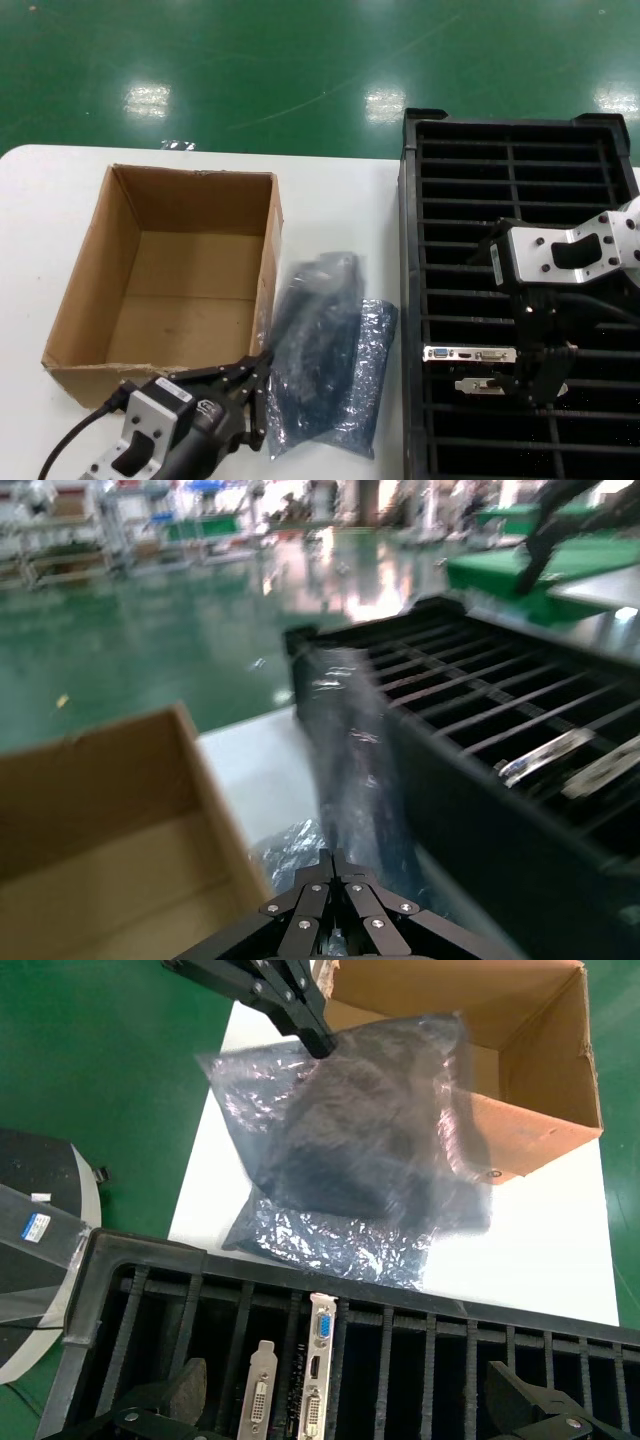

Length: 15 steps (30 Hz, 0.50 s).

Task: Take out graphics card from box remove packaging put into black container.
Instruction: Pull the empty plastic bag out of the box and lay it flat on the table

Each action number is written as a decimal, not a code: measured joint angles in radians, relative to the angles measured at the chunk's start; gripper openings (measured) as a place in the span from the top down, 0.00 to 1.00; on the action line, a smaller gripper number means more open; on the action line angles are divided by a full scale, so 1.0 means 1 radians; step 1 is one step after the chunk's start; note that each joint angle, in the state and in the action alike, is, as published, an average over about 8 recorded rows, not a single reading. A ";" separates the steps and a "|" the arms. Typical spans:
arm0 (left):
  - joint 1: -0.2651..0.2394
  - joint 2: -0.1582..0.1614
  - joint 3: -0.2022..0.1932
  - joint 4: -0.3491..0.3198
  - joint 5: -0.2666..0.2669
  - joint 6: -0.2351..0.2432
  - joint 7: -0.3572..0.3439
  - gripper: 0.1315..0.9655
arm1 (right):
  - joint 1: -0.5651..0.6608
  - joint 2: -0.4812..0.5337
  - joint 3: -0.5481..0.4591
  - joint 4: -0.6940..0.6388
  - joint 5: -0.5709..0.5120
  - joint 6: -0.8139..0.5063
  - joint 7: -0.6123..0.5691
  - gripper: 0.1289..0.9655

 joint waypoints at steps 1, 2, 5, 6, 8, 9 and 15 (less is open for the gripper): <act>-0.012 0.011 0.009 0.019 -0.029 -0.013 0.016 0.99 | 0.000 0.000 0.000 0.000 0.000 0.000 0.000 0.00; -0.024 0.024 0.014 0.038 -0.051 -0.020 0.030 0.99 | 0.000 0.000 0.000 0.000 0.000 0.000 0.000 0.00; -0.055 0.071 0.018 0.104 -0.090 -0.012 0.060 0.99 | 0.000 0.000 0.000 0.000 0.000 0.000 0.000 0.00; -0.065 0.089 0.016 0.128 -0.096 -0.002 0.068 0.99 | 0.000 0.000 0.000 0.000 0.000 0.000 0.000 0.00; -0.085 0.124 0.012 0.173 -0.101 0.023 0.079 0.99 | 0.000 0.000 0.000 0.000 0.000 0.000 0.000 0.00; -0.095 0.141 0.008 0.194 -0.101 0.037 0.083 0.99 | 0.000 0.000 0.000 0.000 0.000 0.000 0.000 0.00; -0.149 0.215 0.002 0.292 -0.102 0.101 0.105 0.97 | 0.000 0.000 -0.001 0.000 0.000 0.000 0.000 0.00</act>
